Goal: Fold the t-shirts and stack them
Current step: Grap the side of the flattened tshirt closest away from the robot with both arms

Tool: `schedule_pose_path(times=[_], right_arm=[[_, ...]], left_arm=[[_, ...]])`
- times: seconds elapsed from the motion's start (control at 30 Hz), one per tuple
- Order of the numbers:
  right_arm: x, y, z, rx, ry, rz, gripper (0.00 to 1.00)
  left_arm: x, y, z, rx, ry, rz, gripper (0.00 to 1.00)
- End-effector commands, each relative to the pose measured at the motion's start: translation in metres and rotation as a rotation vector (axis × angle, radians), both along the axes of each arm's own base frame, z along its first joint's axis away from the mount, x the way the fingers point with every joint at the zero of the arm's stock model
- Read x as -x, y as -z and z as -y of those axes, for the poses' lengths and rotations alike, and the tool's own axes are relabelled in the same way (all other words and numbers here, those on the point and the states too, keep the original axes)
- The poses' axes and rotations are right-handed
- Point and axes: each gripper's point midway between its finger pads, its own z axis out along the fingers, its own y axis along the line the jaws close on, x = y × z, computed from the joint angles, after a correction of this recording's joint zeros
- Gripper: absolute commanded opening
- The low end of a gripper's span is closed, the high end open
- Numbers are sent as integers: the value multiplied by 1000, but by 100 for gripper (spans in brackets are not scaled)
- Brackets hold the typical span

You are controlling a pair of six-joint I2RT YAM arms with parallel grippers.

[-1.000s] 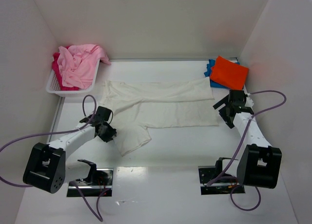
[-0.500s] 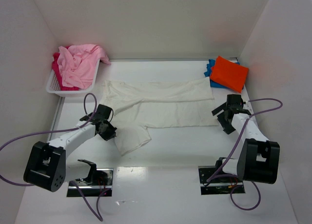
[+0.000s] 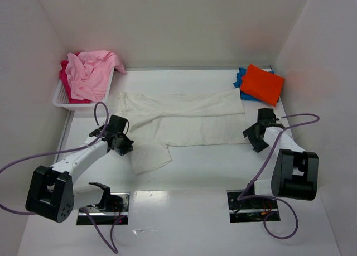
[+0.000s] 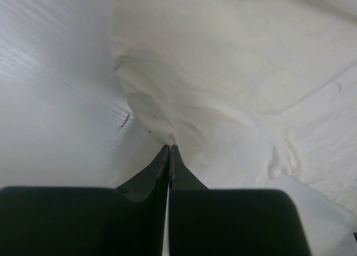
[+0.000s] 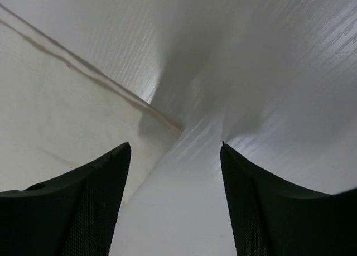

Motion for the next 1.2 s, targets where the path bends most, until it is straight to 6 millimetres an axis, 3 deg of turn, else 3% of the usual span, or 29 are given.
schedule_pose_path(times=[0.0,0.33,0.6,0.77,1.0,1.17], right_arm=[[-14,-3,9,25,22,36,61],[-17,8,7,13,18,17,39],[-27,6,7,9,4,50,1],[-37,-9,7,13,2,103,0],[-69,-57,9,26,-30,263,0],[-96,-86,6,16,-61,361,0]], left_arm=[[-1,-7,-2,-12,3,26,0],[-3,-7,-2,-18,20,36,0],[-13,-18,2,-19,64,77,0],[-27,-36,-2,-66,106,134,0],[-55,-78,-2,-113,155,259,0],[-70,-96,-8,-161,147,316,0]])
